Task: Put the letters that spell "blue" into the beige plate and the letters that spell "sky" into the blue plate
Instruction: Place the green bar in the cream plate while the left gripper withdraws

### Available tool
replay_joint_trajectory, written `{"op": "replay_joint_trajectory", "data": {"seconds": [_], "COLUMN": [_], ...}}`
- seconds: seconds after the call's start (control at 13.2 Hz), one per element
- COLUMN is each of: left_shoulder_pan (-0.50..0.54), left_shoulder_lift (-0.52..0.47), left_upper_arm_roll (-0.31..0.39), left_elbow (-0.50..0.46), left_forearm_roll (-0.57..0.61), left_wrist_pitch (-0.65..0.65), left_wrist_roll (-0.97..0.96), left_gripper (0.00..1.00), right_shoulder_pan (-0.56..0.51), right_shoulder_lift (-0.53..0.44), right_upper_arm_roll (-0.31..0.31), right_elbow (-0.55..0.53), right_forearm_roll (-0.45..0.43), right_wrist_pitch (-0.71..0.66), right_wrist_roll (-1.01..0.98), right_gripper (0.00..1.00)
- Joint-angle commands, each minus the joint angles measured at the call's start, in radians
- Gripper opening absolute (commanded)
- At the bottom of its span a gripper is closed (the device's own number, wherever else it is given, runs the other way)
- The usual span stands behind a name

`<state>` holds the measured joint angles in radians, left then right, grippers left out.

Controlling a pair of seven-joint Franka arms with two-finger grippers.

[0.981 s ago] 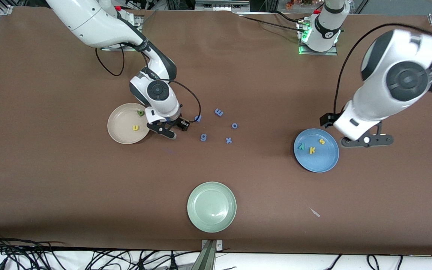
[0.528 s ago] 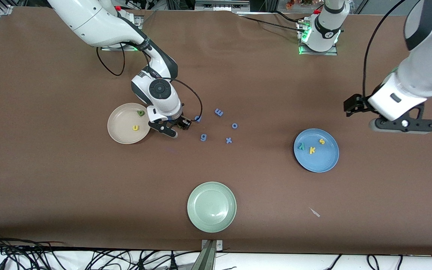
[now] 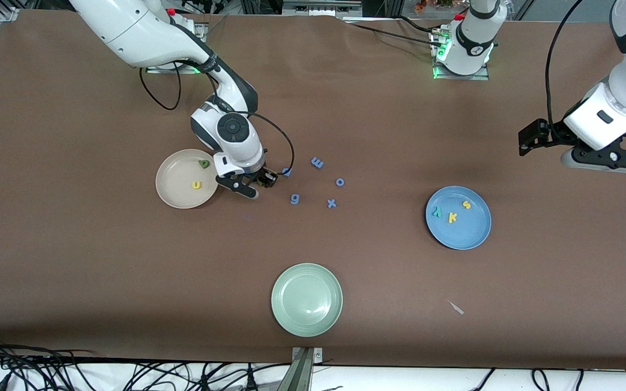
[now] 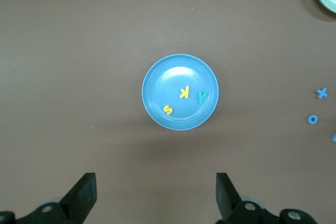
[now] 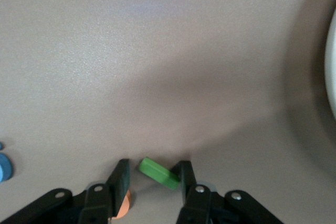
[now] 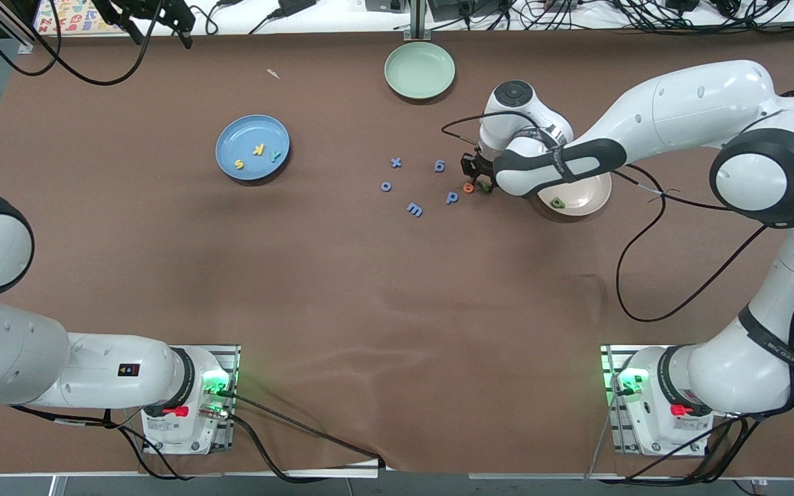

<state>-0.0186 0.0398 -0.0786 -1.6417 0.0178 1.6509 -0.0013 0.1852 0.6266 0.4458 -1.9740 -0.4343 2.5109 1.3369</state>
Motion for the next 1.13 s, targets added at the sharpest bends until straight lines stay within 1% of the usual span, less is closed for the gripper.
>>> {"op": "replay_joint_trajectory", "data": {"seconds": [0.0,0.15,0.3,0.45,0.53,0.6,0.75,0.91,1.06], "left_shoulder_pan": [-0.001,0.006,0.006,0.006,0.006,0.006,0.008,0.006,0.006], "left_shoulder_lift": [-0.029,-0.024,-0.024,-0.024,-0.024,-0.024,-0.023,-0.023,-0.023], "left_upper_arm_roll": [0.02,0.016,0.014,0.013,0.011,0.011,0.016,0.011,0.011], "left_elbow": [-0.024,-0.009,-0.009,-0.007,-0.006,-0.006,-0.001,0.002,0.003], "left_forearm_roll": [-0.024,-0.021,-0.015,-0.001,0.005,0.005,0.005,0.005,0.005], "left_wrist_pitch": [-0.005,-0.009,-0.019,-0.017,-0.017,-0.019,-0.017,-0.019,-0.019], "left_wrist_roll": [0.036,0.026,0.026,0.024,0.026,0.03,0.033,0.032,0.033], "left_gripper": [1.0,1.0,1.0,1.0,1.0,1.0,1.0,1.0,1.0], "right_shoulder_pan": [0.0,-0.001,-0.001,-0.001,-0.003,-0.006,-0.016,-0.044,-0.061], "right_shoulder_lift": [0.008,0.005,0.001,-0.008,-0.019,-0.04,-0.091,-0.14,-0.174], "right_upper_arm_roll": [0.002,0.001,0.001,-0.002,-0.007,-0.009,-0.033,-0.064,-0.102], "right_elbow": [-0.026,-0.026,-0.026,-0.023,-0.017,-0.006,0.02,0.021,0.015], "right_forearm_roll": [-0.02,-0.023,-0.023,-0.023,-0.021,-0.018,0.0,0.052,0.063], "right_wrist_pitch": [0.002,0.002,-0.01,-0.012,-0.032,-0.081,-0.218,-0.276,-0.331], "right_wrist_roll": [0.002,-0.014,-0.024,-0.045,-0.057,-0.096,-0.248,-0.425,-0.572], "right_gripper": [0.26,0.12,0.0,0.0,0.0,0.0,0.0,0.0,0.0]}}
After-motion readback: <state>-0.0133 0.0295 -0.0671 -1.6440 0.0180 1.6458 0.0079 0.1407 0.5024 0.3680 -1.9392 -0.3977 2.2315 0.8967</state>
